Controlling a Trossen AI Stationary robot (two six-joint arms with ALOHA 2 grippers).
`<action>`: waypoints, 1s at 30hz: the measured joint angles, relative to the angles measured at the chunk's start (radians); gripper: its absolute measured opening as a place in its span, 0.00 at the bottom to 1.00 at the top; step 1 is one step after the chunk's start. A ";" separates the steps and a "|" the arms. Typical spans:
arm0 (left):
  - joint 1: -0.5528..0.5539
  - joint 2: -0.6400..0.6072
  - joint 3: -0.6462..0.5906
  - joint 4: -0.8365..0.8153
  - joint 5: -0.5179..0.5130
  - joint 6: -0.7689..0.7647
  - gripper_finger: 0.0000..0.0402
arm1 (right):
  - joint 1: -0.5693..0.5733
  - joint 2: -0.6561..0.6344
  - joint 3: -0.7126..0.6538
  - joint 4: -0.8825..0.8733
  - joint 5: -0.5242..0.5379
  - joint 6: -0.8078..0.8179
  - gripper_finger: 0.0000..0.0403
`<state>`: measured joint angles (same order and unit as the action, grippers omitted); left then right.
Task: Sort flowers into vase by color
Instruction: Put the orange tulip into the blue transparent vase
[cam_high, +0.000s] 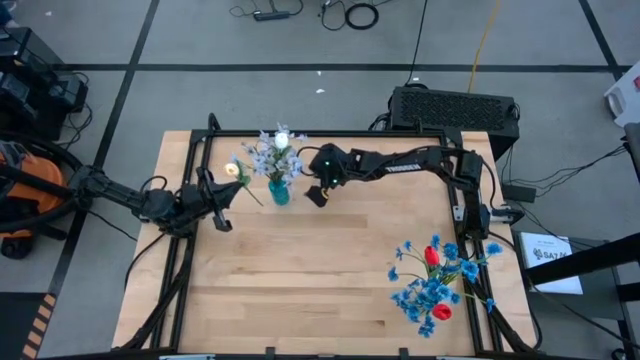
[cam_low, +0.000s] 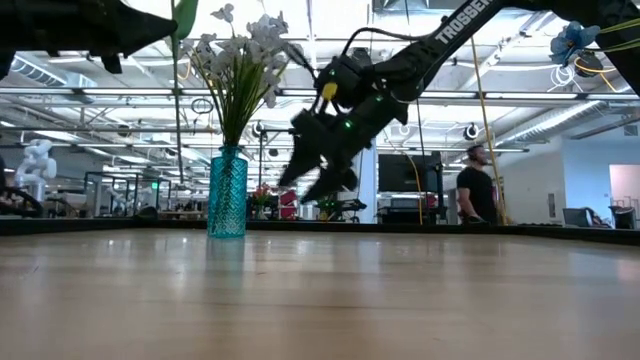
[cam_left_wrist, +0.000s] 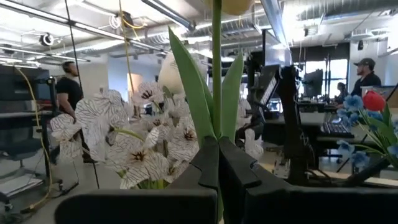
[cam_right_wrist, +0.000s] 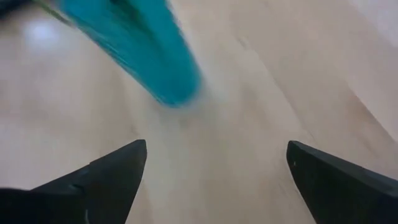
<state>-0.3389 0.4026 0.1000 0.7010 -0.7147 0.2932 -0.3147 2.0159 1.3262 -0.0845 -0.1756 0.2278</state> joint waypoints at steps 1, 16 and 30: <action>0.000 0.000 0.000 -0.001 0.000 0.000 0.00 | 0.003 0.000 0.000 0.040 -0.021 -0.008 0.94; 0.000 0.001 0.001 -0.003 0.005 -0.052 0.00 | 0.051 0.029 0.000 0.608 0.037 -0.214 0.94; 0.000 0.001 0.001 -0.003 0.011 -0.051 0.00 | 0.054 0.157 0.108 0.687 -0.006 -0.118 0.94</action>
<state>-0.3389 0.4034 0.1013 0.6975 -0.7040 0.2417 -0.2606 2.1731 1.4346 0.6024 -0.1814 0.1102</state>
